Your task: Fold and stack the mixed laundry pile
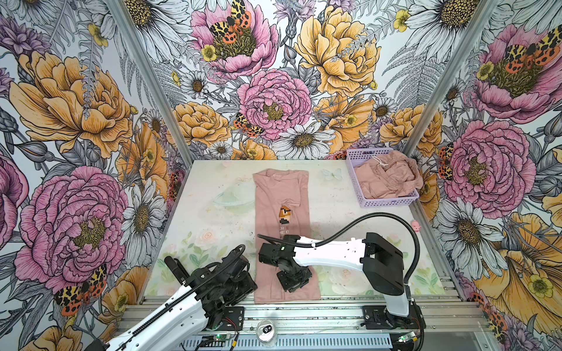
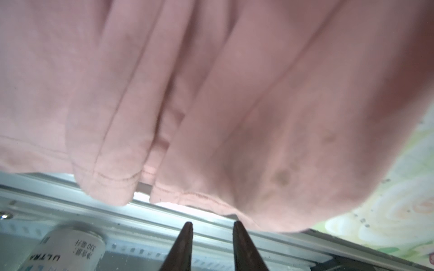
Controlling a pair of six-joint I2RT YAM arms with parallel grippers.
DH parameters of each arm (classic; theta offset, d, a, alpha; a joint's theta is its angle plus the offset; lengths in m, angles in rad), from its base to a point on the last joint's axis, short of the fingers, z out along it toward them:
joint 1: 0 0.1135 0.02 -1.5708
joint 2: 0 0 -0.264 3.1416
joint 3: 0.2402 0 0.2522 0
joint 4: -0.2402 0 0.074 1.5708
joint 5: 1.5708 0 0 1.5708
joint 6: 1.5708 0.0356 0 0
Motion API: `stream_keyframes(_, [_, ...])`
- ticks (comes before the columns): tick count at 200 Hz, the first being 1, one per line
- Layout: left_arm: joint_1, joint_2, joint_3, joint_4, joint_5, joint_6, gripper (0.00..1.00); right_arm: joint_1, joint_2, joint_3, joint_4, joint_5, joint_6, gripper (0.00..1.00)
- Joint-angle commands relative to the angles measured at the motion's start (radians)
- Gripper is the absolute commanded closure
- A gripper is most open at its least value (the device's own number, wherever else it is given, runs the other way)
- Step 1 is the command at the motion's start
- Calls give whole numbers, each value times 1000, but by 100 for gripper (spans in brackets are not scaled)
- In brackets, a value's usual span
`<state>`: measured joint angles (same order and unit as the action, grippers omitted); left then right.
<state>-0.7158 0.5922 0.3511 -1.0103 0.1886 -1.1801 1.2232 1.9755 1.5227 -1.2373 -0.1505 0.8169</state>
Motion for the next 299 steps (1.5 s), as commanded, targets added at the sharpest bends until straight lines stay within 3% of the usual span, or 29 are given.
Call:
stream_keyframes(1, [-5,-3,-6,-8,1,-14,47,13,-12,79,64,5,-6,61])
stream_keyframes(39, [-12,-20,-1,-24,-12,-21,47,29,144,248,68,0,-72,50])
stream_keyframes(116, [-31,-56,-12,-47,-19,-47,46,19,269,351,-24,70,-108,43])
stream_keyframes(222, [-36,-77,-9,-76,-32,-65,46,-3,58,98,-48,135,-45,55])
stream_keyframes(299, [-62,-46,3,-33,-25,-22,45,-37,-143,-85,-1,165,11,55])
